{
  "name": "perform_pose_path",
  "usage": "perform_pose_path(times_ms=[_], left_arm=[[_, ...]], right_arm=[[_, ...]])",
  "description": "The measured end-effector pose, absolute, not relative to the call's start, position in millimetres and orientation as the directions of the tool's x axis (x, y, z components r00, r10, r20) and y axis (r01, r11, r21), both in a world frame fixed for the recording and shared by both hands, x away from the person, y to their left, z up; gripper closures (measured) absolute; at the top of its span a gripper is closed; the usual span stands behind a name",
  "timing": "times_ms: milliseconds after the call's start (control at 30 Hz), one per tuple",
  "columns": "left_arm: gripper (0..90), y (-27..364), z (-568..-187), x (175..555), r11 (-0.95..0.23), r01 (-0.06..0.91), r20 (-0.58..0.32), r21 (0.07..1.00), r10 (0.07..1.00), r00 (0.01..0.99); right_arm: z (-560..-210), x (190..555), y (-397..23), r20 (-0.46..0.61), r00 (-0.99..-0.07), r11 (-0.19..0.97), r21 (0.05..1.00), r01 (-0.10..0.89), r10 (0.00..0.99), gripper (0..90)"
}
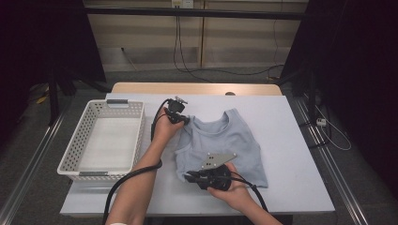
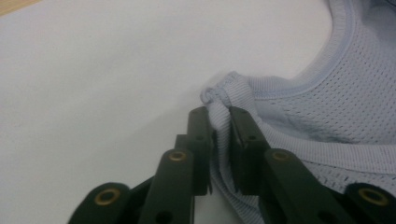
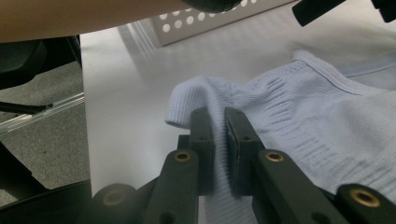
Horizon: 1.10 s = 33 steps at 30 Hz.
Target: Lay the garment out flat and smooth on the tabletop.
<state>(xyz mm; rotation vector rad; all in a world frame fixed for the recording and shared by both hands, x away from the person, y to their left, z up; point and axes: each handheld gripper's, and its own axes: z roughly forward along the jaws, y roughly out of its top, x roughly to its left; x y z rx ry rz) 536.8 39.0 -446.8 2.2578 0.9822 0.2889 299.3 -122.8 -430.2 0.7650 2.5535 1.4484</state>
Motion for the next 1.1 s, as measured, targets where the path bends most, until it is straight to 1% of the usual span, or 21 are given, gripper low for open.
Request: perform_pose_path(times_ms=[200,367,433,467,567,600,633,733,800,867,900,1033,1100], left_arm=[[84.5,46.5,-428.2,543.7,-0.481,0.608,-0.082,0.632,0.738,0.670],[85.1,46.2,-428.8,544.6,-0.480,0.608,-0.080,0.633,0.740,0.667],[85.1,47.7,-428.7,545.8,-0.459,0.622,-0.107,0.635,0.745,0.659],[85.1,48.4,-428.1,546.3,-0.458,0.621,-0.101,0.636,0.748,0.656],[84.6,49.5,-426.4,546.9,-0.430,0.628,-0.130,0.649,0.750,0.648],[83.9,49.3,-426.7,547.0,-0.438,0.623,-0.126,0.648,0.745,0.655],[83.0,49.2,-427.3,547.0,-0.440,0.619,-0.118,0.651,0.746,0.655],[79.9,50.6,-430.2,547.4,-0.428,0.628,-0.137,0.650,0.747,0.651],[75.9,51.6,-433.2,546.9,-0.434,0.618,-0.133,0.656,0.739,0.660],[67.8,54.0,-435.7,546.1,-0.424,0.620,-0.136,0.660,0.745,0.653],[66.5,55.0,-437.2,545.7,-0.418,0.625,-0.144,0.659,0.746,0.650],[55.0,56.9,-443.6,546.6,-0.413,0.620,-0.146,0.667,0.744,0.652],[55.3,55.1,-446.5,547.4,-0.410,0.620,-0.146,0.669,0.746,0.650]], right_arm=[[-429.3,297.0,-121.7,0.139,-0.880,0.436,0.827,0.356,0.455,83.5],[-430.2,297.5,-119.3,0.150,-0.883,0.434,0.826,0.359,0.445,83.5],[-430.6,297.7,-119.3,0.154,-0.883,0.433,0.826,0.361,0.444,83.5],[-430.7,297.8,-119.5,0.155,-0.882,0.432,0.826,0.363,0.445,83.6],[-430.0,298.9,-119.9,0.160,-0.880,0.420,0.831,0.364,0.447,83.5],[-429.9,299.1,-119.9,0.164,-0.878,0.417,0.831,0.368,0.449,83.5],[-430.3,299.3,-119.6,0.164,-0.878,0.417,0.831,0.369,0.450,83.5],[-432.1,299.5,-118.3,0.159,-0.879,0.424,0.828,0.367,0.451,83.5],[-432.4,299.6,-118.0,0.159,-0.878,0.425,0.827,0.369,0.452,83.4],[-431.9,300.2,-118.8,0.155,-0.877,0.421,0.830,0.366,0.455,83.4],[-431.6,300.6,-119.5,0.150,-0.878,0.423,0.831,0.361,0.455,83.4],[-430.5,300.2,-119.9,0.154,-0.876,0.415,0.834,0.364,0.457,83.4],[-430.4,299.8,-119.9,0.154,-0.876,0.415,0.834,0.363,0.458,83.4]])
